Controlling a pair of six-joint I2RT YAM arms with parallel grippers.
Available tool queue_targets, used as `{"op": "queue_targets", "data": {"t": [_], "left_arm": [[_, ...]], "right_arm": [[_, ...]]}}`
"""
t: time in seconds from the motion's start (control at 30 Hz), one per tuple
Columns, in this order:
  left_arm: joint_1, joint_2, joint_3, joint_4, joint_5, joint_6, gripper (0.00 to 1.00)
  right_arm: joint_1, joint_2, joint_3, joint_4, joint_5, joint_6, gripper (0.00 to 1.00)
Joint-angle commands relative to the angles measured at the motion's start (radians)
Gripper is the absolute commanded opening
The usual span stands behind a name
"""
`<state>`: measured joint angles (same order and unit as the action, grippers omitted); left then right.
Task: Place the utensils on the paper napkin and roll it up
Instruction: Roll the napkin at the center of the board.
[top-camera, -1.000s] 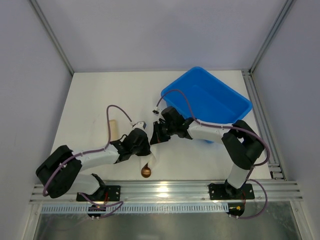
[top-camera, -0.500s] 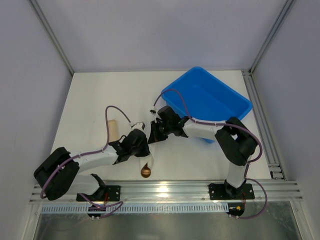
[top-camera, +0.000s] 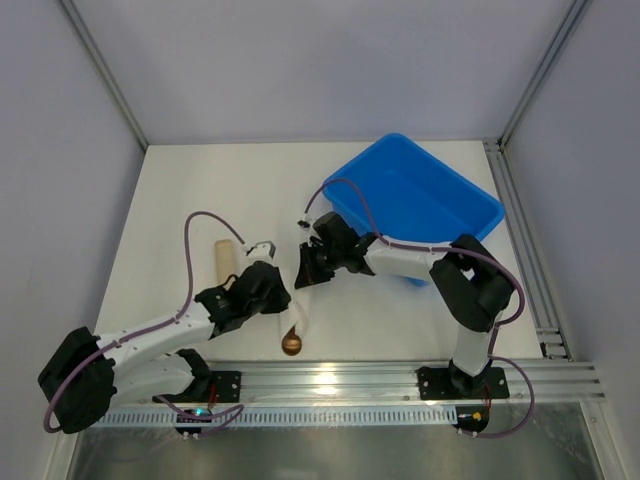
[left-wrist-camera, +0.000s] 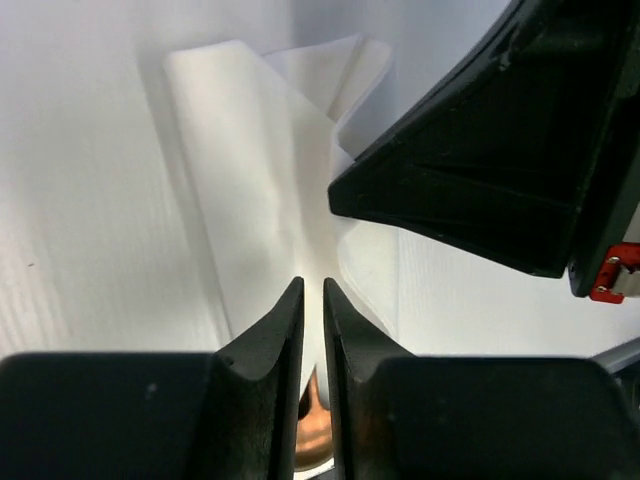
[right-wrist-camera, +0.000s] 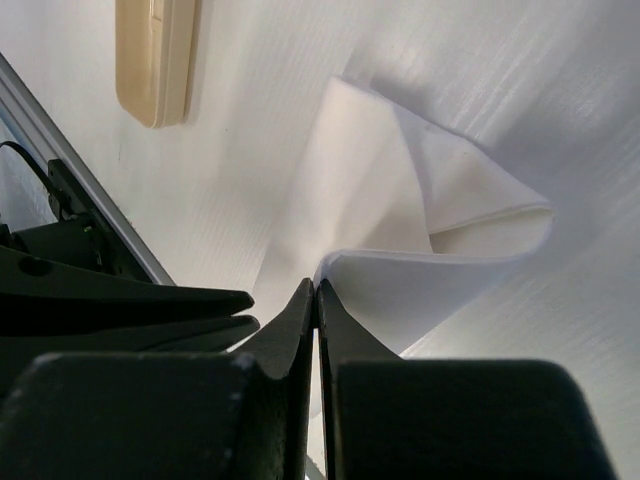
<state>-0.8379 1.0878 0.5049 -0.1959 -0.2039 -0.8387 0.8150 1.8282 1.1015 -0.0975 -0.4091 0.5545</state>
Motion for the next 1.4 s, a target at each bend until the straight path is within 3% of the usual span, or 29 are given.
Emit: {"op": "queue_targets", "data": {"t": [0.0,0.13,0.37,1.37], "left_arm": [[-0.003,-0.045,0.024,-0.12,-0.098,-0.029,0.14],[-0.003,-0.034,0.02,-0.172,-0.127,-0.052,0.07],[-0.001,0.015,0.007,-0.169,-0.138,-0.056,0.04],[-0.003,0.014,-0.126,0.027,-0.169,-0.151,0.0]], "right_arm": [[0.019,-0.007,0.046,0.009,0.004,-0.019,0.04],[0.032,-0.01,0.057,0.001,0.009,-0.021,0.04],[0.046,-0.007,0.075,-0.013,0.012,-0.024,0.04],[0.124,0.091,0.201,-0.034,0.007,0.004,0.04]]}}
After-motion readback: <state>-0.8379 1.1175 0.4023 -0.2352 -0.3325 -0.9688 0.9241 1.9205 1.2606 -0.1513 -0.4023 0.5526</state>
